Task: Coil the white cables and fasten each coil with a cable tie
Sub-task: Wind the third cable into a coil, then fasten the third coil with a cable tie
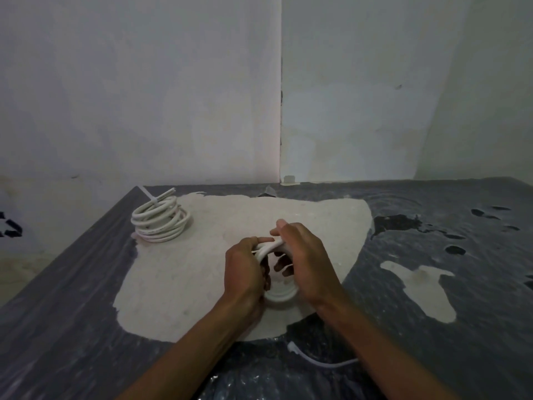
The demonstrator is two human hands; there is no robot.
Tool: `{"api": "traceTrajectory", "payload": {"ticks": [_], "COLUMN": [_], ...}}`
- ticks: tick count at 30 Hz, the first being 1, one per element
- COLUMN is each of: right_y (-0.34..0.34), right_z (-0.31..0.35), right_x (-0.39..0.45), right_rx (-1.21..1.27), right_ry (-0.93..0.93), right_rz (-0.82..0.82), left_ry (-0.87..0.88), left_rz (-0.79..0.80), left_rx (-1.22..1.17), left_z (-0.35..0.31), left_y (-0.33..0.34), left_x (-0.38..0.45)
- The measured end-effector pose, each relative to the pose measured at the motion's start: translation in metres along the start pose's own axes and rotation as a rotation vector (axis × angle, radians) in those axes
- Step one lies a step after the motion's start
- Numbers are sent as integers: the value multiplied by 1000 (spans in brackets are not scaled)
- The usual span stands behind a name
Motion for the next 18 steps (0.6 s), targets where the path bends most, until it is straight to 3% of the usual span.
{"api": "traceTrajectory", "payload": {"ticks": [5,10,14,18], "right_y": [-18,-56,-69,-51], "right_z": [-2,12,37,47], "right_x": [6,9,-7,-33], "right_rx": [-65,-340,-860,-1144], "right_ry": [-6,3,-115,-35], "right_rz": [34,148,531,873], "left_ry": [3,58,76,59], "left_rz": [-34,-45,-95,-89], "left_rx": [-6,56,28,-2], "left_z": [-2,-9,-10,-7], "left_y": [-4,-12,-17,-15], "left_x": [7,19,22,19]}}
Point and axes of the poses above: each hand's wrist, its own x-axis towards the middle knuckle, its own y-axis out of the palm, z = x × y, the point moved 1 cm from there along x, towards the middle knuckle, and after that the axes turned 9 degrees about -x, right-handed, at the moved point
